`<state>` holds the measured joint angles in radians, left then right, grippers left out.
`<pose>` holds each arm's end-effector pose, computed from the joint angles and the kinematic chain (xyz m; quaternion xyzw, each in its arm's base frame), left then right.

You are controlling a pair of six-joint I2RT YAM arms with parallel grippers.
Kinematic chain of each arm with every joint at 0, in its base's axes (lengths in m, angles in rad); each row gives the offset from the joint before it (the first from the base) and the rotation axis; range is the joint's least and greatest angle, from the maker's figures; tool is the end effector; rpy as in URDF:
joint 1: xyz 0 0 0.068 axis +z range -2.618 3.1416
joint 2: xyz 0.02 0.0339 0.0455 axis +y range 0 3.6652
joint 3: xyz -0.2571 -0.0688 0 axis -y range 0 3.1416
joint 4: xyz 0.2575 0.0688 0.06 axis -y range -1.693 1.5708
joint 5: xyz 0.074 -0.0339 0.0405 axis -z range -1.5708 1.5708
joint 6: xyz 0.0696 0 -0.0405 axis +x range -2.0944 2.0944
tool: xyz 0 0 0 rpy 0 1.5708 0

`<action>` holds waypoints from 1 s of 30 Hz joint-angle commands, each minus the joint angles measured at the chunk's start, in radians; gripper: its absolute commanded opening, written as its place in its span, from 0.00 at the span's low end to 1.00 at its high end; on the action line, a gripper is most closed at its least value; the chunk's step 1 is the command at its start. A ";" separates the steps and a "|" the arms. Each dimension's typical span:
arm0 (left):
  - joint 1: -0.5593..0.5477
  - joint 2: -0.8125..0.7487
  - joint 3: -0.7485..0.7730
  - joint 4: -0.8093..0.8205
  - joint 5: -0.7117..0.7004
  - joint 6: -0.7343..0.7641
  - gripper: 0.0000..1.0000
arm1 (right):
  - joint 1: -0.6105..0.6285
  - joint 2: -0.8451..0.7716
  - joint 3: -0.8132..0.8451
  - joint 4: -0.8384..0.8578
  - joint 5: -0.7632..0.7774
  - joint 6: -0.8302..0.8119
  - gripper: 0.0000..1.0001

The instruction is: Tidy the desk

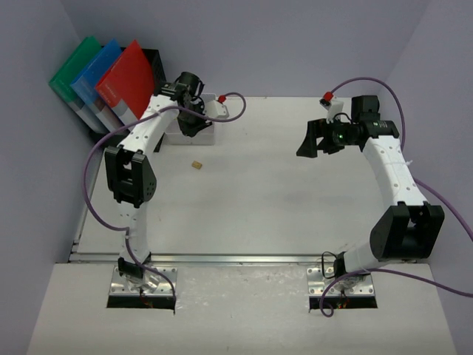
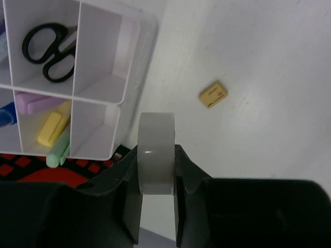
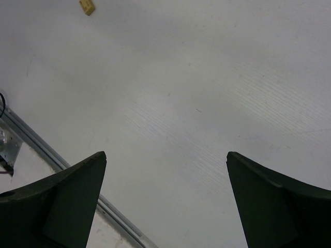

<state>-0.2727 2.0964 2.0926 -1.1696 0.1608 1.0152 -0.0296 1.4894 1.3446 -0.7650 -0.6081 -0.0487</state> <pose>0.4419 -0.1352 0.2633 0.5993 0.7719 -0.0020 0.2119 0.3441 0.0296 0.2885 -0.1058 0.9015 0.2708 0.3205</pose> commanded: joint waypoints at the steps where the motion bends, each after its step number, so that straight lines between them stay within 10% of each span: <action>1: 0.031 0.026 0.011 -0.002 -0.045 0.207 0.02 | -0.003 0.015 0.048 0.023 -0.030 0.009 0.99; 30: 0.027 0.181 0.082 0.258 -0.148 0.243 0.07 | -0.003 0.015 0.051 0.015 -0.005 0.000 0.99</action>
<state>-0.2331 2.2710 2.1350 -0.9479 0.0010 1.2587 -0.0296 1.5093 1.3582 -0.7654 -0.6121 -0.0484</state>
